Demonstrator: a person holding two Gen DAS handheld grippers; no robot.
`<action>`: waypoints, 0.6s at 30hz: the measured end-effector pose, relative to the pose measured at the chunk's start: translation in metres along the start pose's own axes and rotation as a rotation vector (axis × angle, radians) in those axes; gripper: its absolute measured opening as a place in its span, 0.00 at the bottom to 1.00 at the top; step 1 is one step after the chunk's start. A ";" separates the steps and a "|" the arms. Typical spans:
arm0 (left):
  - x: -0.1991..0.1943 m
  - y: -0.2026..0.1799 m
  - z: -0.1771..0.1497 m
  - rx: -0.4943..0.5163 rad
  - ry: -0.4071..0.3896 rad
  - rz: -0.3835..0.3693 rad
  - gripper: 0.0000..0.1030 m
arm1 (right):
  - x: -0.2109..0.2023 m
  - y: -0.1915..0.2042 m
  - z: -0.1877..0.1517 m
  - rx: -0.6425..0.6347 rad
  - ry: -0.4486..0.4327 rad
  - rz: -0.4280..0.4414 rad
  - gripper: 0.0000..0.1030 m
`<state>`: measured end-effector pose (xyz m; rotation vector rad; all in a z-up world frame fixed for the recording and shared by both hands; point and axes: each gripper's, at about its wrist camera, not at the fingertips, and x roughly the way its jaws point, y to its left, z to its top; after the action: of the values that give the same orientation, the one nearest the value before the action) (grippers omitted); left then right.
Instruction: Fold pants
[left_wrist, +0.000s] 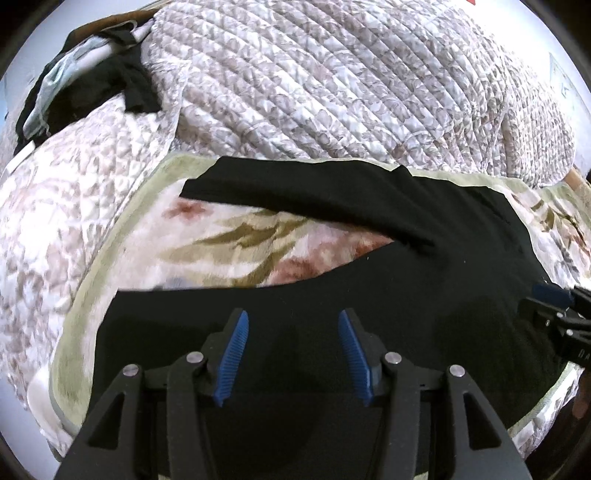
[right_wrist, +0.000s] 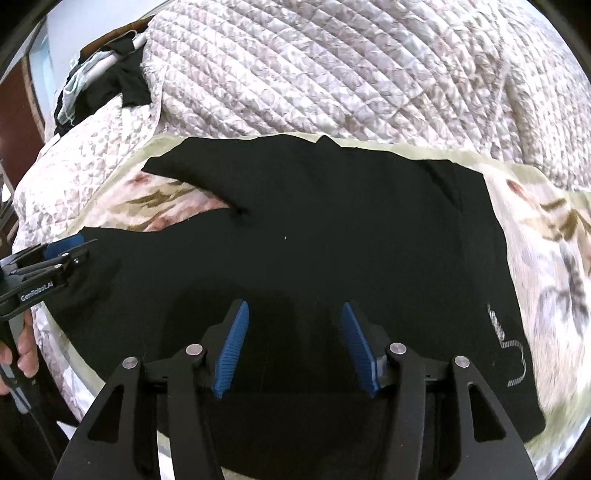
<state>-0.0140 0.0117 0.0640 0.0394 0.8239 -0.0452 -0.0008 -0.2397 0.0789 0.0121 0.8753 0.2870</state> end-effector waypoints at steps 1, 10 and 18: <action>0.002 -0.002 0.004 0.010 0.004 -0.007 0.54 | 0.001 -0.002 0.003 -0.003 0.004 0.005 0.53; 0.049 -0.003 0.061 0.056 0.037 -0.109 0.63 | 0.027 -0.039 0.046 -0.012 0.037 0.014 0.61; 0.122 0.014 0.128 0.049 0.061 -0.108 0.68 | 0.080 -0.075 0.101 -0.062 0.056 0.001 0.62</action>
<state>0.1635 0.0155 0.0618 0.0431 0.8857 -0.1668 0.1423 -0.2812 0.0741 -0.0531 0.9217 0.3163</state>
